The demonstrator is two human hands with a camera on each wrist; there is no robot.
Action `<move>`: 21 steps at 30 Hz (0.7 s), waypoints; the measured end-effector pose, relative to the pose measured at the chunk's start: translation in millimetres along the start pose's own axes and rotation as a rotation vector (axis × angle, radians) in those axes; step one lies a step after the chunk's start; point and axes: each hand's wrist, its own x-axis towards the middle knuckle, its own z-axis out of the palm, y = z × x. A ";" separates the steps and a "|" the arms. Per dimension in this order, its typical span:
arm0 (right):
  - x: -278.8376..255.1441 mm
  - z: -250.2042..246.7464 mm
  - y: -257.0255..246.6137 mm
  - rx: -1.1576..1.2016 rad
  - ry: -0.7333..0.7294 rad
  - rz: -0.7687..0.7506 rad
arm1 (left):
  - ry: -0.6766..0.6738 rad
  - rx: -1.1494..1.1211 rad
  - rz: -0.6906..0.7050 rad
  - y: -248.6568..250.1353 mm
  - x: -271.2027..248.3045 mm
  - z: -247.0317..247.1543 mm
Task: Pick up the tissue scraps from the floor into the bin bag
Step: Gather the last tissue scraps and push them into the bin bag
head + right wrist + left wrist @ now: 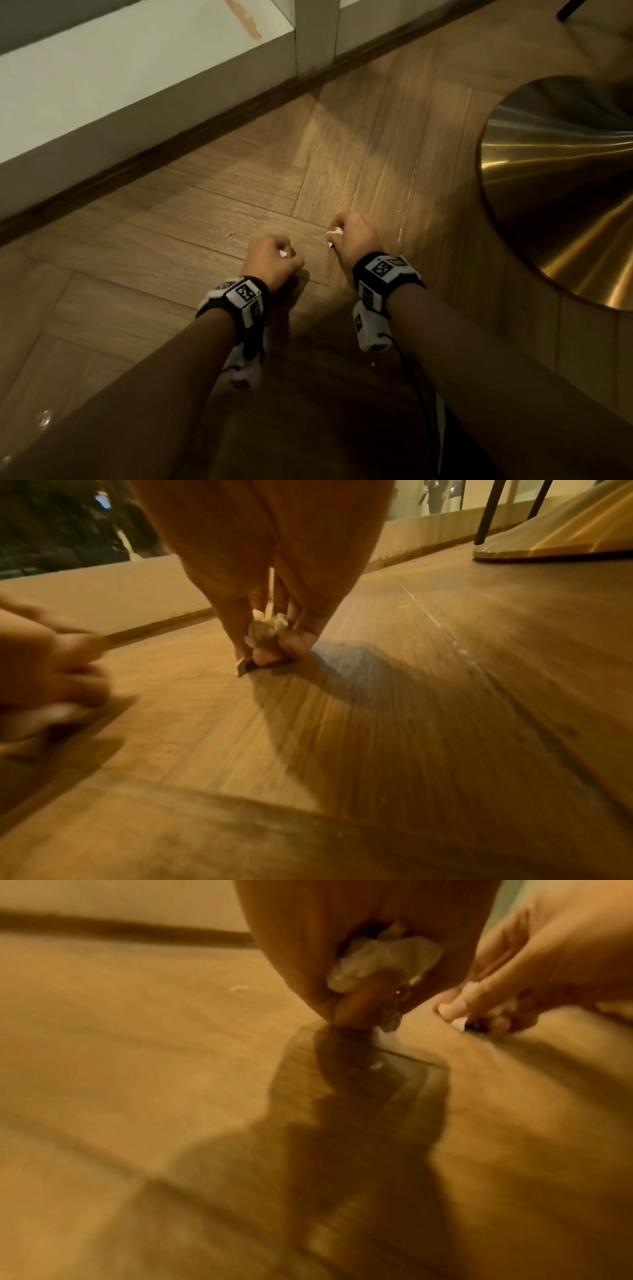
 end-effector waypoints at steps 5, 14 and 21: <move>6.8 0.5 -1.1 0.030 -0.027 0.069 | -0.034 -0.578 -0.266 -11.7 -47.2 11.4; -134.5 -3.1 -31.5 0.478 -0.474 -0.039 | -0.097 -1.319 -0.644 -28.4 -149.7 16.1; -250.0 13.0 -61.5 0.407 -0.424 -0.132 | 0.071 -1.575 -0.665 -28.5 -241.3 3.6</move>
